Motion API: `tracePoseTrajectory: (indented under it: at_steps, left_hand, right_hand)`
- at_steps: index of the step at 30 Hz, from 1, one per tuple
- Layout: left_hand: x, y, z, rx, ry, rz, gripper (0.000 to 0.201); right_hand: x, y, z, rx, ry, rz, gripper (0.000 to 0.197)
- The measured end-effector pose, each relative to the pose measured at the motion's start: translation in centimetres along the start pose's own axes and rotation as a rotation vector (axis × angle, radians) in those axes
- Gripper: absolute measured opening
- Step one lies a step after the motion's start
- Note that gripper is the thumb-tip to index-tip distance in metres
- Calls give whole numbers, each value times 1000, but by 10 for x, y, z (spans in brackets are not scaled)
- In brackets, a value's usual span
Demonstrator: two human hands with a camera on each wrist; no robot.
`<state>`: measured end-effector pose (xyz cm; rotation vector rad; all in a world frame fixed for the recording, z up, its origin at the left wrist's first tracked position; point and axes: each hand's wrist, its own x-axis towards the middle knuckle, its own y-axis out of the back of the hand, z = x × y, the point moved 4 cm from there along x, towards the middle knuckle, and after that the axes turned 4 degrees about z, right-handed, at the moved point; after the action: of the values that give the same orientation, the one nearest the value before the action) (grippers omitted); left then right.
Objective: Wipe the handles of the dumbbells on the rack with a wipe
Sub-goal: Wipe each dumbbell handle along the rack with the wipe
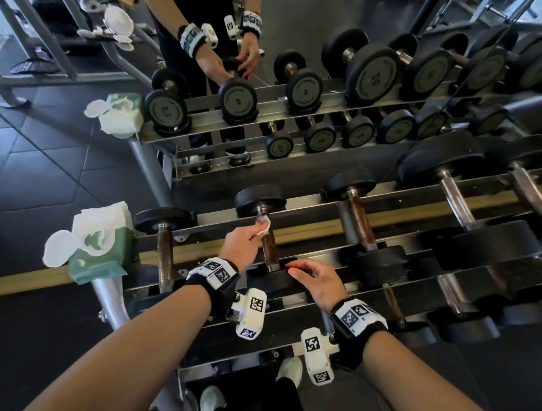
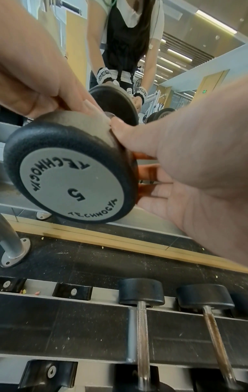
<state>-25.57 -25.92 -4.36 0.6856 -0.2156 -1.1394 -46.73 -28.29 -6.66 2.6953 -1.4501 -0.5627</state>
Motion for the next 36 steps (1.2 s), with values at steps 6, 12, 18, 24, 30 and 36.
tracePoseTrajectory:
  at_steps: [6,12,18,24,30,36]
  left_hand:
    - [-32,-5,1,122,-47,-168,35]
    - [-43,2,-5,45,-39,-243,26]
    - [-32,27,-27,-449,264,-125,25]
    - [5,59,16,-169,-84,63,28]
    - [9,33,39,387,-374,-21,34]
    - [-4,22,18,525,-386,-116,38]
  right_hand:
    - [-2,-2,-3,25,-13,24,13]
    - [-6,-2,-6,34,-46,33,13]
    - [-6,-1,-11,60,-77,31,12]
    - [-9,-1,-12,194,-88,78,15]
    - [-13,-2,-8,258,-58,147,20]
    - [-11,-3,-2,234,-45,167,20]
